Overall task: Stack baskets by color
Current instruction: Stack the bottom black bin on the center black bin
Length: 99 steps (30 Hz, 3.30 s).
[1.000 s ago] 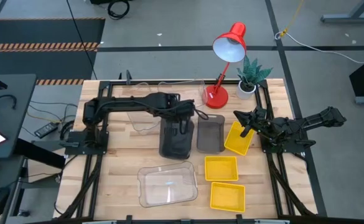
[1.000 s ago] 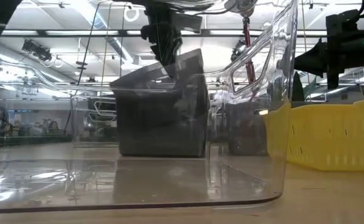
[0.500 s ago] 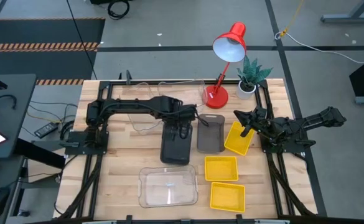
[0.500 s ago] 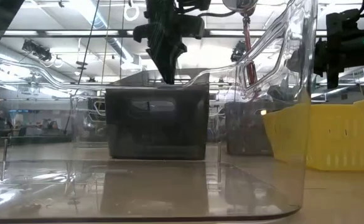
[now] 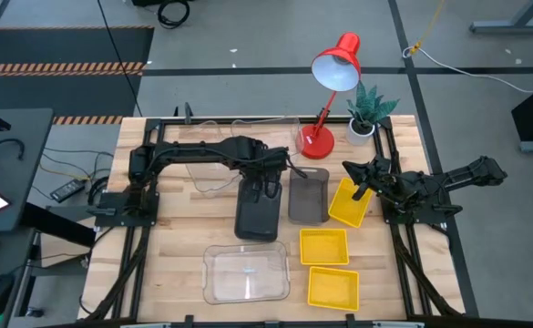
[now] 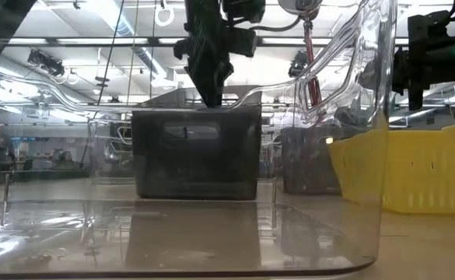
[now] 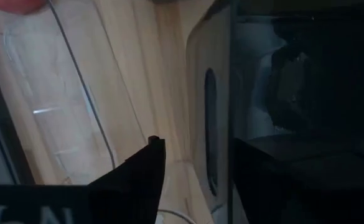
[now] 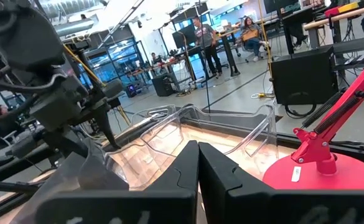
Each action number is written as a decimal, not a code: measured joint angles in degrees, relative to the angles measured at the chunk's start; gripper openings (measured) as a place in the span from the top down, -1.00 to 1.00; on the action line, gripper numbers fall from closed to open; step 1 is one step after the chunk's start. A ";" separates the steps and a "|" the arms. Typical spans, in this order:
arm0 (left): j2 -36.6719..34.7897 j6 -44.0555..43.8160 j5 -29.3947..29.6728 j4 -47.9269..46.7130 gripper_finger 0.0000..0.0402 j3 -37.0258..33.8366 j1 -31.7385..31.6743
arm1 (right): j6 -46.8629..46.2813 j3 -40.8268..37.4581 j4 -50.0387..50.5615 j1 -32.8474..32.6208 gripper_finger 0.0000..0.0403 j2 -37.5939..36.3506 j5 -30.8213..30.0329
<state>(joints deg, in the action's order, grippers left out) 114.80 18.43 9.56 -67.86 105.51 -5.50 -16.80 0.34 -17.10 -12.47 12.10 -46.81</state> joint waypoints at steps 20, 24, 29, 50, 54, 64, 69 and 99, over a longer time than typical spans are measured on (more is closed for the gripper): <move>1.03 0.49 -10.34 -1.58 0.96 0.74 -3.14 | 0.00 0.01 -0.85 0.00 0.94 0.00 0.00; 1.03 0.44 -10.72 -2.39 0.97 0.74 -3.40 | 0.00 0.00 -0.85 0.00 0.94 0.00 0.00; 1.03 1.45 -11.00 -2.35 0.96 0.74 -2.89 | 0.00 0.01 -0.85 0.00 0.94 0.00 0.00; 1.47 2.37 -9.73 0.45 0.53 -0.94 -2.95 | 0.00 -0.01 -0.83 0.00 0.94 0.00 0.02; 1.47 3.00 -9.70 0.35 0.33 -0.94 -2.95 | 0.00 -0.01 -0.83 0.00 0.94 0.00 0.02; 1.47 3.13 -12.32 0.10 0.83 -0.92 -4.55 | 0.00 0.01 -0.83 0.01 0.94 0.00 0.01; 1.47 2.51 -17.09 -0.20 0.94 -0.90 -6.13 | 0.00 0.00 -0.83 0.01 0.94 0.00 0.01; 3.74 -0.23 -14.31 0.39 0.97 -1.05 -5.84 | 0.00 0.00 -0.83 0.02 0.94 -0.02 0.02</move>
<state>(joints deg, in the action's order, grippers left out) 118.54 18.20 -4.75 -67.47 104.47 -11.34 -16.80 0.34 -17.93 -12.45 12.08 -46.79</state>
